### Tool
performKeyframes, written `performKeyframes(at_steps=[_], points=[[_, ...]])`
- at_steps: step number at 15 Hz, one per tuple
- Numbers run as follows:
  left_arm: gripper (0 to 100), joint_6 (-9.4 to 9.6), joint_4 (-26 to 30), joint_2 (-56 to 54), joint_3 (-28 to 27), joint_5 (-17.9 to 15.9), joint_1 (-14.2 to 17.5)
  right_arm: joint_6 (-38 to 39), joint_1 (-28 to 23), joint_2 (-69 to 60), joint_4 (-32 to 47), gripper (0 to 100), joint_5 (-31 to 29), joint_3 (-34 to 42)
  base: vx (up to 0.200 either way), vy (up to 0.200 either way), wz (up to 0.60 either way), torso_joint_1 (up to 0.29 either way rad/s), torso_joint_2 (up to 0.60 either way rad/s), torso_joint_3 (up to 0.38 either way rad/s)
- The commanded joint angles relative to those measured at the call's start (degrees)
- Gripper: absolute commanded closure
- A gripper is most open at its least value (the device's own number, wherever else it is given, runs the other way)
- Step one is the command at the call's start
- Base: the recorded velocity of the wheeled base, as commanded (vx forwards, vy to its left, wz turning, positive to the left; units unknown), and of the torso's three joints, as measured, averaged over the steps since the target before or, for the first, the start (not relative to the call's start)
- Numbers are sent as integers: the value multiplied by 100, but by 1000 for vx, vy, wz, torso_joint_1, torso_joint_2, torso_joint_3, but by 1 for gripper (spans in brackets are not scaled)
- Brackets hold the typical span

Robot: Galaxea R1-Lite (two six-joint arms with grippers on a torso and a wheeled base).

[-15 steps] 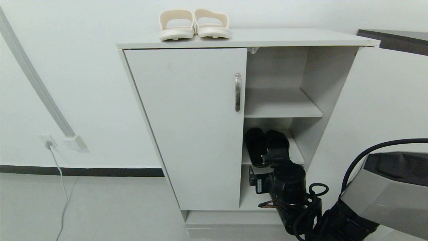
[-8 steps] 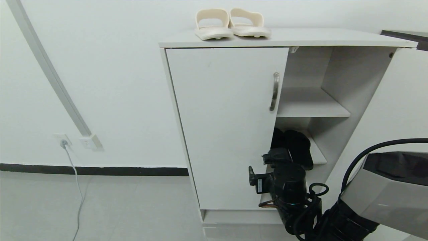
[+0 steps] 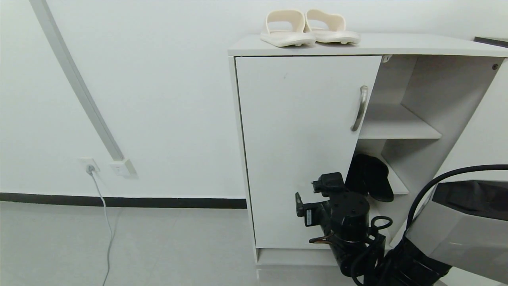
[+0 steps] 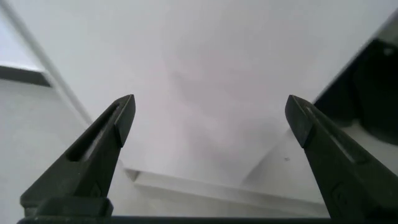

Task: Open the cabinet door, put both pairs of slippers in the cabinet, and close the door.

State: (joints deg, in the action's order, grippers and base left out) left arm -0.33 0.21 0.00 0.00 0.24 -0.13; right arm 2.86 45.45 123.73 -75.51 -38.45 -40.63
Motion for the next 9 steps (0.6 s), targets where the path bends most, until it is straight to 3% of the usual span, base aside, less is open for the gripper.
performKeyframes(at_steps=[1,9], points=[[100,-2,-3,9,0,2,-4,-23,8,19,-17,0,13,55,0,0,0,0,0,0],[100,-2,-3,9,0,11,-4,-137,17,19,-69,0,4,117,0,0,0,0,0,0]])
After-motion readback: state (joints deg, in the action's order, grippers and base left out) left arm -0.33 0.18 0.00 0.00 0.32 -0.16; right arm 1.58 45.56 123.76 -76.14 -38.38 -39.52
